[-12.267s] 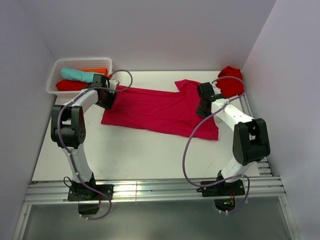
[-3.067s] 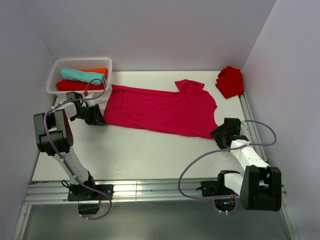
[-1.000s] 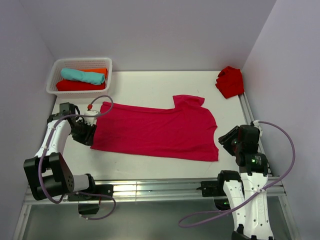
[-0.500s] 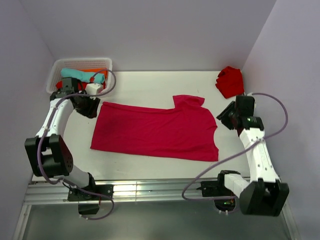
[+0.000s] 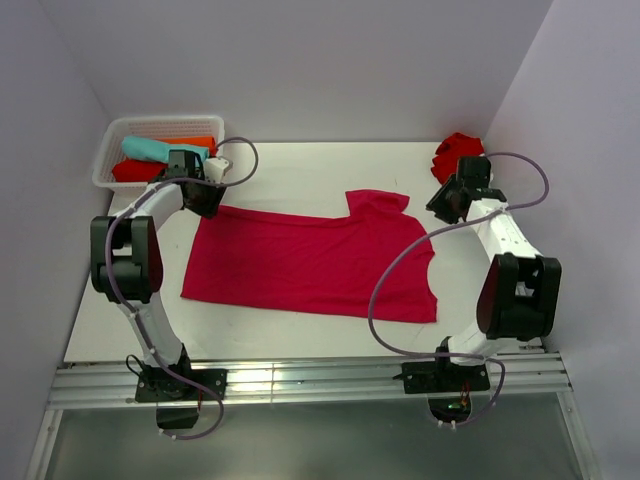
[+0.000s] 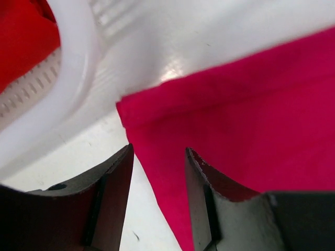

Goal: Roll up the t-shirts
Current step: Fold the tshirt

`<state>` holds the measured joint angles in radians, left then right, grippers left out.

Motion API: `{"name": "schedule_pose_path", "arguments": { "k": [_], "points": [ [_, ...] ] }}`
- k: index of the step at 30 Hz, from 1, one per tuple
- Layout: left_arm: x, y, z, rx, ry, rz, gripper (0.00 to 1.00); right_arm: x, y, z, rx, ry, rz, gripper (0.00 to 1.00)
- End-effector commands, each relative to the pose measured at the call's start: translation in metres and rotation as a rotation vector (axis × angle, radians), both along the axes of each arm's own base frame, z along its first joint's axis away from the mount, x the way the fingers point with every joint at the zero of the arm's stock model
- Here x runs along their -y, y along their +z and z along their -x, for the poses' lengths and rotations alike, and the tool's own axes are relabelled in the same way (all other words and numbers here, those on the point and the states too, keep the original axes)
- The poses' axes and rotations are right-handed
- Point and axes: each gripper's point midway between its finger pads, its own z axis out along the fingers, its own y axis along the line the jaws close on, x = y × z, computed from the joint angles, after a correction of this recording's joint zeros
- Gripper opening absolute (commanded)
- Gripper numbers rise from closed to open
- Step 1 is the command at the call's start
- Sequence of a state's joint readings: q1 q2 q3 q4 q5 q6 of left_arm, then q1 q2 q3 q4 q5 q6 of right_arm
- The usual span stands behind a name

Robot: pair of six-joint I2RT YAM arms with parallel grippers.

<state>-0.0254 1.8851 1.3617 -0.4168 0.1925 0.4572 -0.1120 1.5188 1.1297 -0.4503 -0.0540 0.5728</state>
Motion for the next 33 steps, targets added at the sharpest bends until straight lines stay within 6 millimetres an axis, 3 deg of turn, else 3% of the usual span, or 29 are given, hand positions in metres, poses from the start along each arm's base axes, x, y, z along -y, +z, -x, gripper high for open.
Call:
{"name": "schedule_pose_path", "arguments": {
  "k": [1, 13, 24, 29, 33],
  "points": [
    [-0.008, 0.022, -0.041, 0.149, 0.059, -0.020, 0.49, 0.004, 0.019, -0.027, 0.090, 0.026, 0.018, 0.40],
    [-0.012, 0.001, -0.058, 0.148, 0.100, -0.023, 0.49, 0.001, 0.001, -0.045, 0.075, 0.039, 0.007, 0.39],
    [-0.010, -0.012, -0.059, 0.117, 0.107, -0.007, 0.45, -0.003, -0.006, -0.056, 0.053, 0.053, 0.014, 0.39],
    [-0.008, -0.012, -0.061, 0.113, 0.103, 0.002, 0.36, -0.004, -0.011, -0.061, 0.037, 0.060, 0.021, 0.38],
    [-0.007, -0.010, -0.060, 0.117, 0.103, 0.008, 0.21, -0.004, -0.015, -0.065, 0.031, 0.064, 0.027, 0.38]
  ]
}}
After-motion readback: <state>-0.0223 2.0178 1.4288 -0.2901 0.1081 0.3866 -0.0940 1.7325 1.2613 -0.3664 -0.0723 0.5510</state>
